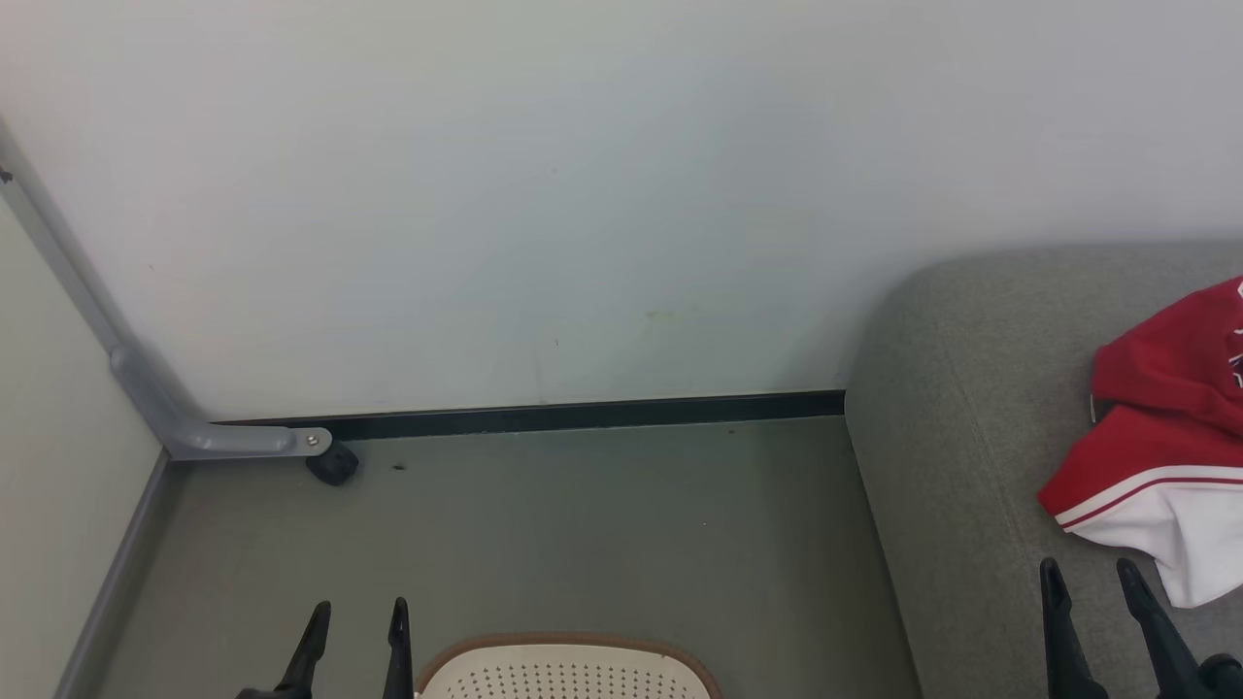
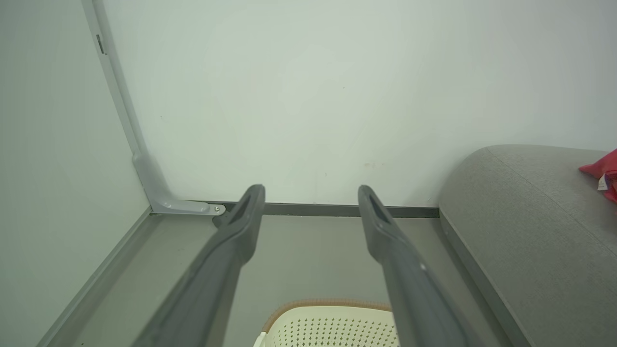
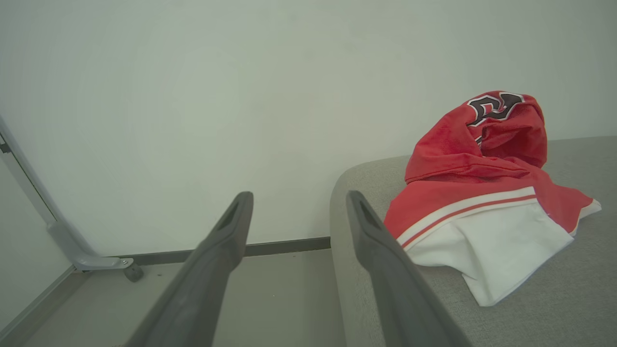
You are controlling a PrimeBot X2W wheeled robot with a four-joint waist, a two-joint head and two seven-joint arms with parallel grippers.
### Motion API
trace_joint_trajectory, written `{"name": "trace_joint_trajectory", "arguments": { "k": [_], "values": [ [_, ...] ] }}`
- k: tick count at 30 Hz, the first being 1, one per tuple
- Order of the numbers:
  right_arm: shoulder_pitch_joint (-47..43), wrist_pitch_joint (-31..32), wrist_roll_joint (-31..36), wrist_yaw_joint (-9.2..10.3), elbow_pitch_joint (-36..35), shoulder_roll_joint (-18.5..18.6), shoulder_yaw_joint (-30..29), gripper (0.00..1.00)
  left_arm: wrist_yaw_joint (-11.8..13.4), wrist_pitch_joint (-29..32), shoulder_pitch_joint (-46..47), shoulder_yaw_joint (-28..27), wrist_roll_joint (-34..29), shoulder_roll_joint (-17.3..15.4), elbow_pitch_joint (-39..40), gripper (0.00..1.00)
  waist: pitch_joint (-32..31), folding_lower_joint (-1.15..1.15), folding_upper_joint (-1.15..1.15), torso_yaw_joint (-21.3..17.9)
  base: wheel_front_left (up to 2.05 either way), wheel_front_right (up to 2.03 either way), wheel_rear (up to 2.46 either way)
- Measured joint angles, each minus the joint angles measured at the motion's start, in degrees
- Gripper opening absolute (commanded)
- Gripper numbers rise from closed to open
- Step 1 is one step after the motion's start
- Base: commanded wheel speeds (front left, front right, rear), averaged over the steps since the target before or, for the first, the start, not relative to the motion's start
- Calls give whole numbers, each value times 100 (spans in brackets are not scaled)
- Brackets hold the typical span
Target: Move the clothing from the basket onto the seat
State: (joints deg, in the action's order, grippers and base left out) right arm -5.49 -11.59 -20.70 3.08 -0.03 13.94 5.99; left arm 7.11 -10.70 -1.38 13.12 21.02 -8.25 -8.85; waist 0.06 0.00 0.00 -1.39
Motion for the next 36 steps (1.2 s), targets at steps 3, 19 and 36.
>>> {"name": "trace_joint_trajectory", "arguments": {
  "k": [3,19,36],
  "values": [
    [-1,48,0,0,-11,13,-2,100,0,0,0,-4,-1,23,-14,100,-3,0,0,9,0,0,0],
    [-6,172,-1,45,-121,24,2,0,-4,1,-6,-16,-42,103,-102,0,-17,0,0,29,0,0,0],
    [-80,398,-815,-59,296,-253,-114,0,-165,232,-142,-196,768,180,-386,0,-13,0,0,45,0,0,0]
  ]
}}
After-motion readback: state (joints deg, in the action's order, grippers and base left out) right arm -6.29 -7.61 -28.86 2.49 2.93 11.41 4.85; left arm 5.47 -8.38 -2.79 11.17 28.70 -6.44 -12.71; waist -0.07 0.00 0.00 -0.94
